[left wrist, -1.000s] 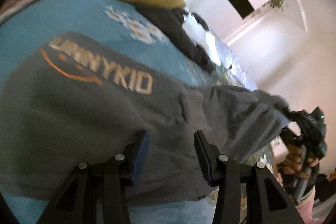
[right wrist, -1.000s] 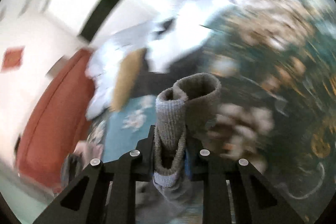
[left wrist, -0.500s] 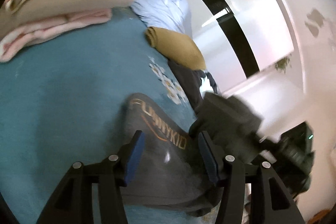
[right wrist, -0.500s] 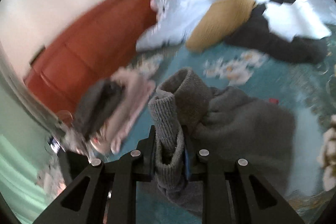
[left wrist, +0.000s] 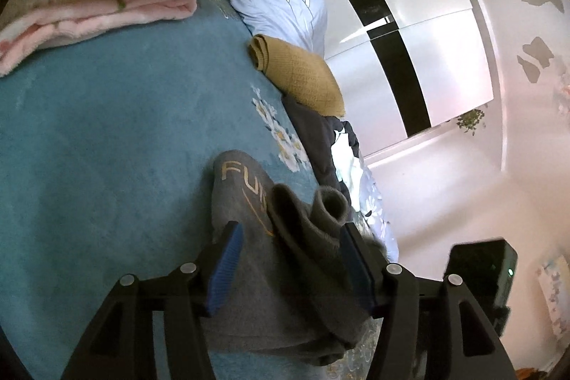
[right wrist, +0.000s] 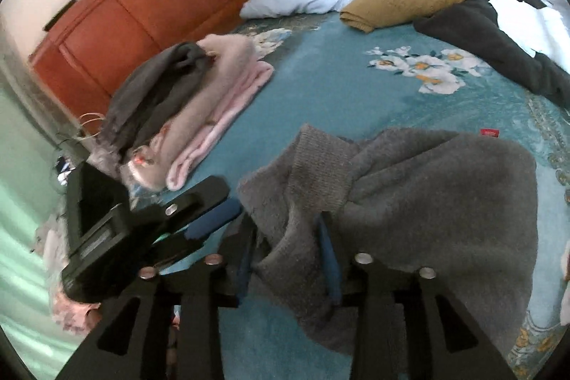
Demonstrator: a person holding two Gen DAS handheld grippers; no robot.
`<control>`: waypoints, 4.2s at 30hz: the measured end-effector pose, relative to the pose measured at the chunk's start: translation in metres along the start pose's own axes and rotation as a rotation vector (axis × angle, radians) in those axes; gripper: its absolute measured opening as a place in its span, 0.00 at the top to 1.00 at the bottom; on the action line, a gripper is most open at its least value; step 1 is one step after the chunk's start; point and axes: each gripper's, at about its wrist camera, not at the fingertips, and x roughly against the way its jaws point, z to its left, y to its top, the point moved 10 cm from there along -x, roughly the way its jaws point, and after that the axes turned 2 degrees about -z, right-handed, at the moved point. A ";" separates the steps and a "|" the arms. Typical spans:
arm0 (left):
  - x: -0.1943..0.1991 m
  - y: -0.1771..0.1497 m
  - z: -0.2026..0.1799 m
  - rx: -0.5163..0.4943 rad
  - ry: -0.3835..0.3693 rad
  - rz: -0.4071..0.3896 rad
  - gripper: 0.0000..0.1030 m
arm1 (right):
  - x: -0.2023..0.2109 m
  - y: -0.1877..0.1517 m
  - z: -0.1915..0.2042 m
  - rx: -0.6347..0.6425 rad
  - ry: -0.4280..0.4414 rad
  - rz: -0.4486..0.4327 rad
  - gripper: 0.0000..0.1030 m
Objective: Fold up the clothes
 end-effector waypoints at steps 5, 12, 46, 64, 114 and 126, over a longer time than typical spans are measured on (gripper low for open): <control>-0.004 -0.006 0.004 0.010 0.006 0.023 0.38 | 0.028 -0.004 0.006 0.043 0.067 -0.031 0.52; -0.018 -0.021 -0.009 -0.089 0.056 0.061 0.34 | 0.053 0.000 -0.053 -0.123 0.014 -0.073 0.52; 0.012 0.006 -0.008 -0.084 0.021 -0.107 0.92 | 0.077 -0.011 -0.128 -0.322 -0.016 -0.106 0.52; 0.002 -0.004 -0.004 -0.122 0.092 -0.049 0.73 | 0.083 -0.022 -0.124 -0.307 -0.013 -0.102 0.52; -0.029 -0.013 0.039 0.039 -0.002 0.110 0.13 | 0.050 -0.056 -0.192 -0.643 0.218 -0.056 0.28; -0.073 -0.037 0.023 -0.126 0.068 0.275 0.12 | 0.015 -0.037 -0.159 -0.518 0.217 -0.009 0.26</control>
